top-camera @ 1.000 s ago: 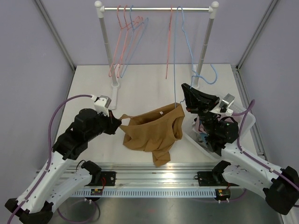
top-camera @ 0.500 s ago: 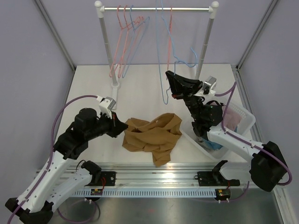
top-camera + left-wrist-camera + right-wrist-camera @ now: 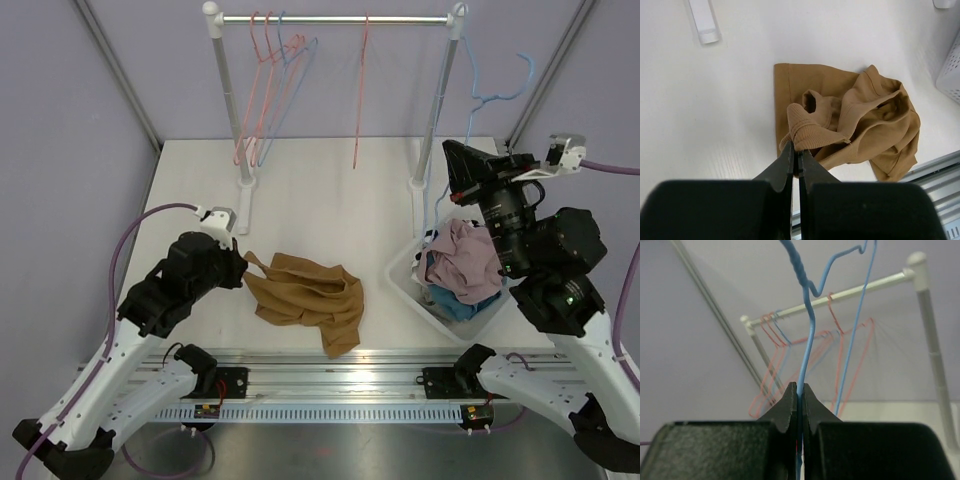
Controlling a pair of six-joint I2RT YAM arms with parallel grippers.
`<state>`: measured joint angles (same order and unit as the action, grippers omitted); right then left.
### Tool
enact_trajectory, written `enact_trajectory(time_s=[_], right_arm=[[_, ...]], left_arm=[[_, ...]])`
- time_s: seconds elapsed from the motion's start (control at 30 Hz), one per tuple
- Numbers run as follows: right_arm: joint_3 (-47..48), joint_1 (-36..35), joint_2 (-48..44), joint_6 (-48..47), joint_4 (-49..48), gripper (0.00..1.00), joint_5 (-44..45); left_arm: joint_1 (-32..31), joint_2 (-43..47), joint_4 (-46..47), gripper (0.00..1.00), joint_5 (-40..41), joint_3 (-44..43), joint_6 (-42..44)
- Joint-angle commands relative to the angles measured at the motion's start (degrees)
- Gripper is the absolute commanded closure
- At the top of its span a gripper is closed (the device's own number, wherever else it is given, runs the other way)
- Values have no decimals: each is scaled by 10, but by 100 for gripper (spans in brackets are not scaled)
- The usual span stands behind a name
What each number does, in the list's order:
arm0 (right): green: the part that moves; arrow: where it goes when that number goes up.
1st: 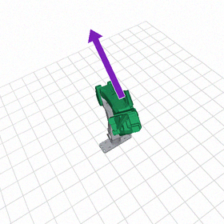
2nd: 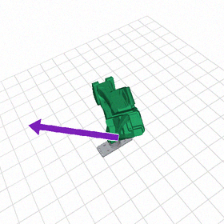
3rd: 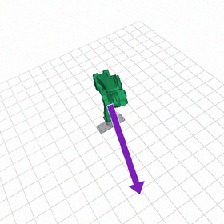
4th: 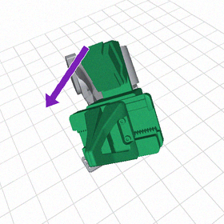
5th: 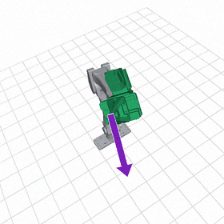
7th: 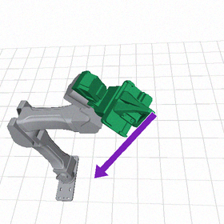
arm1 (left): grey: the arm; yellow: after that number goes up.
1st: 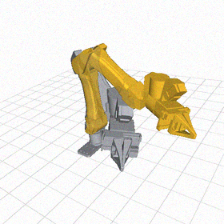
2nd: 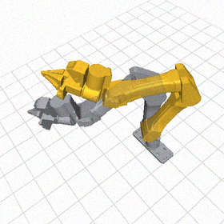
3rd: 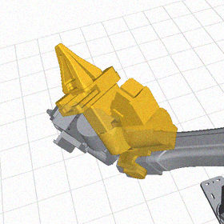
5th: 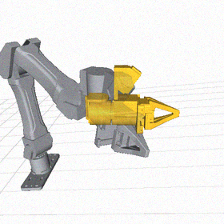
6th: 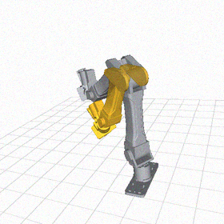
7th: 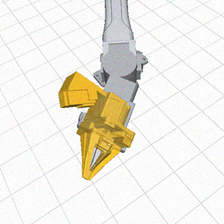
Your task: Remove the tank top from the hanger
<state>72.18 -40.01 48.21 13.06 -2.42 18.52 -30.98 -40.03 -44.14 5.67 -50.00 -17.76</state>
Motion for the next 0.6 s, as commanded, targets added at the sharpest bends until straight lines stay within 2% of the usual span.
enact_trajectory(time_s=[0.0,0.1,0.2,0.3,0.33,0.4,0.43,0.47,0.5,0.57], right_arm=[[37,-2,59,17,342,100,104],[109,-2,107,42,421,100,90],[169,-2,139,44,446,100,71],[256,17,205,17,472,100,53],[320,30,251,14,485,100,34],[383,80,298,7,517,100,-31],[439,92,340,3,525,100,-47],[464,112,361,-8,536,100,-56],[491,122,381,-13,543,100,-67],[570,137,441,-23,555,100,-103]], left_arm=[[3,3,41,100,12,5,18],[4,22,45,100,31,12,18],[4,49,49,100,48,26,18],[4,57,51,99,48,27,17],[4,58,51,95,44,28,17],[4,59,51,78,41,29,18],[4,58,51,63,40,29,18],[4,60,50,32,40,30,17],[4,61,50,26,39,31,17],[4,65,49,22,39,32,17]])
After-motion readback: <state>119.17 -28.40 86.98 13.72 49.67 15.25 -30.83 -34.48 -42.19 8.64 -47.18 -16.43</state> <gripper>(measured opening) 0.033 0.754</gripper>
